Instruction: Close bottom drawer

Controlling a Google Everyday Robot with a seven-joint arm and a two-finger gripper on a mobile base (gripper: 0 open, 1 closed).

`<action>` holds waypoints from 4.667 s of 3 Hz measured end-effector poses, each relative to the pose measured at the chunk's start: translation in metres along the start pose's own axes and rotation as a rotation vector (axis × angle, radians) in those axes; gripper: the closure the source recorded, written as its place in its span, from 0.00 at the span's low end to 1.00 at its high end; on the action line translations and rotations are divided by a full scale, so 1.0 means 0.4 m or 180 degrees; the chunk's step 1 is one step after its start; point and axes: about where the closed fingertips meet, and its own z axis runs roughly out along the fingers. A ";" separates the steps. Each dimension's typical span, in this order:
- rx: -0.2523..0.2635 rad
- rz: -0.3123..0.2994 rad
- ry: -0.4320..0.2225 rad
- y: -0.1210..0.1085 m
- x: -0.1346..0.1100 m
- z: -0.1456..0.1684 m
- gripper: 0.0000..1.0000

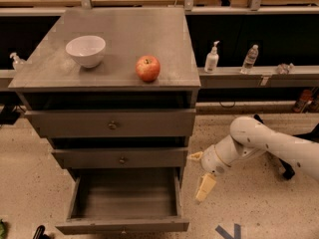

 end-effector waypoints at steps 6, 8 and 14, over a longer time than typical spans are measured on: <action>0.0086 -0.0113 -0.0067 -0.049 0.134 0.505 0.00; 0.0360 0.0123 0.0468 -0.160 0.159 0.685 0.00; 0.0116 -0.1113 0.0871 -0.007 0.300 0.937 0.00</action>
Offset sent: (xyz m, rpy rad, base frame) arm -0.0125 0.0933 -0.2189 0.1335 -0.1022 -0.0648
